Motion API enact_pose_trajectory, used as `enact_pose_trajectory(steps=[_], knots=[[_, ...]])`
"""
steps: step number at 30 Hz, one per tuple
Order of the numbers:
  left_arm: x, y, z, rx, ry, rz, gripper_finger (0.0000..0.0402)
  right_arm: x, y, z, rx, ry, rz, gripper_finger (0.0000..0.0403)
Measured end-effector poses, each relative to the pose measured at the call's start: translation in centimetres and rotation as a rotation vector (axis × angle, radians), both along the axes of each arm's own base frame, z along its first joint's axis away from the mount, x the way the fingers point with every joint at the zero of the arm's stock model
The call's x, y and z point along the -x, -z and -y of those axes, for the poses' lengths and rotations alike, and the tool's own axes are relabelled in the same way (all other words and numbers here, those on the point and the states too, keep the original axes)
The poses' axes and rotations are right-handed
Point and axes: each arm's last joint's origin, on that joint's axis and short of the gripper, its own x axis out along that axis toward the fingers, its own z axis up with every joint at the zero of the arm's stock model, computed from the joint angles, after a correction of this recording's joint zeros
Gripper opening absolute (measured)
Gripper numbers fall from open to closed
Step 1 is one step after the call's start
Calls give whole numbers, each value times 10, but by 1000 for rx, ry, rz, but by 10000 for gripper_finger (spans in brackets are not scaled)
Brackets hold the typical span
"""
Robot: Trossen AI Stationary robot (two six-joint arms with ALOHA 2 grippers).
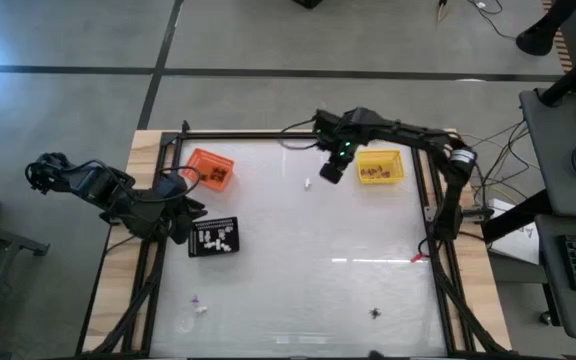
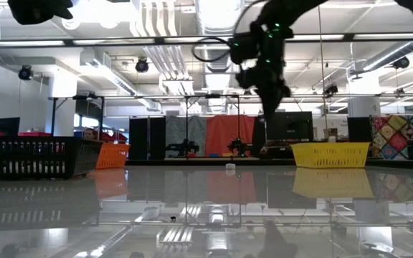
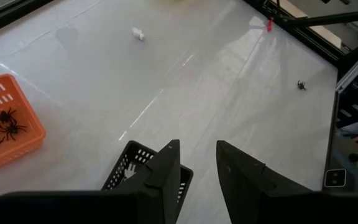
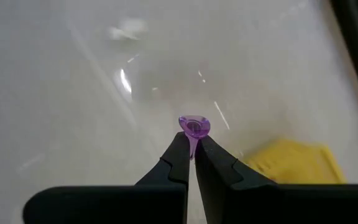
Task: Sort Halloween decoration
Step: Put the purple witch hat toy into the yellow bin
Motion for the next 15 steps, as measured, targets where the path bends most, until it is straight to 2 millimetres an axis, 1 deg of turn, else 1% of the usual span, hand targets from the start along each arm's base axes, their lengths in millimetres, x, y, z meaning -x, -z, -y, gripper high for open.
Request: enact_pose_trajectory(steps=[6, 10, 15], knots=[[0, 0, 0, -2, 0, -4, 87, 51, 9, 15, -34, 106, -52, 9], [0, 0, 0, -2, 0, -4, 87, 80, 14, 22, -49, 180, -72, 9], [0, 0, 0, -2, 0, -4, 87, 107, 24, 29, -77, 254, -105, 9]])
